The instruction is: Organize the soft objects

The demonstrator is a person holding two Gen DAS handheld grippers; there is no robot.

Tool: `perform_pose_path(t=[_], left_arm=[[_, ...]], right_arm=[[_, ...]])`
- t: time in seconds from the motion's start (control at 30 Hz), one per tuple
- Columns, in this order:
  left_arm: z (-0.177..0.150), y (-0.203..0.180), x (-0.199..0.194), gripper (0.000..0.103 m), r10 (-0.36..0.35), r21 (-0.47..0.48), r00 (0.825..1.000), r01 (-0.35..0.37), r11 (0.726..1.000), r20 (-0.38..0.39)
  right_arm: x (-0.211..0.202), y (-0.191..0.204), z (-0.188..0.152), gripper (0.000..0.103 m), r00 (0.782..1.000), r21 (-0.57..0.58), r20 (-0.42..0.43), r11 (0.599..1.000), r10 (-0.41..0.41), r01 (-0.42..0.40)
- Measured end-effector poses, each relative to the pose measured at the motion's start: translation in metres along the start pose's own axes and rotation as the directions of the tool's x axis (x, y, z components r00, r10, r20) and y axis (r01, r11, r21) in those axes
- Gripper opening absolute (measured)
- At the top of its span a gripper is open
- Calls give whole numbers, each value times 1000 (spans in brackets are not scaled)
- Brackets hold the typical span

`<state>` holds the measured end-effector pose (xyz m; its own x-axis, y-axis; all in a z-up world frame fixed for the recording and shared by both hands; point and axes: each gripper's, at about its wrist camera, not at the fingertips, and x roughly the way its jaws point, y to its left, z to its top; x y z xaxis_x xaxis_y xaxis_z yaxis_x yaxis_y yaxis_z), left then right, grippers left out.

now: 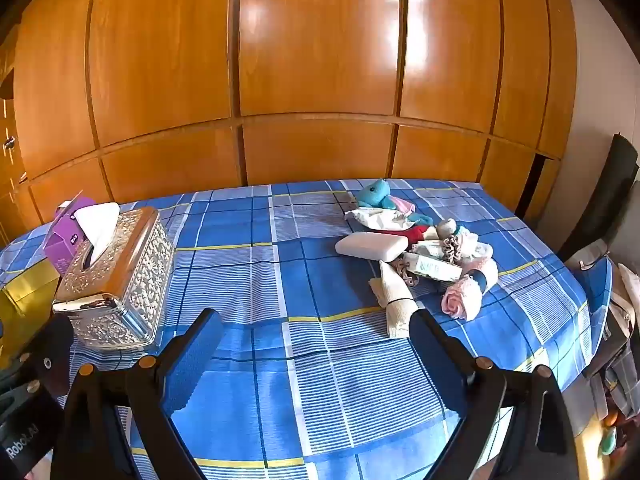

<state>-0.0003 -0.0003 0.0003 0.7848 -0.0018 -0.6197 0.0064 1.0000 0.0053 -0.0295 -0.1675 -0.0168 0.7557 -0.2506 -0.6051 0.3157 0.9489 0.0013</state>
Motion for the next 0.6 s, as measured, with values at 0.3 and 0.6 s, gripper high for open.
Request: perform_pose_path(t=[0.3, 0.6], left_arm=[[-1, 3, -1, 103, -30, -6, 1000, 30, 1000, 4], [-6, -1, -5, 103, -32, 6, 999, 32, 999, 8]], right_arm=[[0, 0, -1, 96, 1000, 2, 0, 1000, 0, 0], [-2, 2, -1, 96, 1000, 1, 8, 1000, 4, -4]])
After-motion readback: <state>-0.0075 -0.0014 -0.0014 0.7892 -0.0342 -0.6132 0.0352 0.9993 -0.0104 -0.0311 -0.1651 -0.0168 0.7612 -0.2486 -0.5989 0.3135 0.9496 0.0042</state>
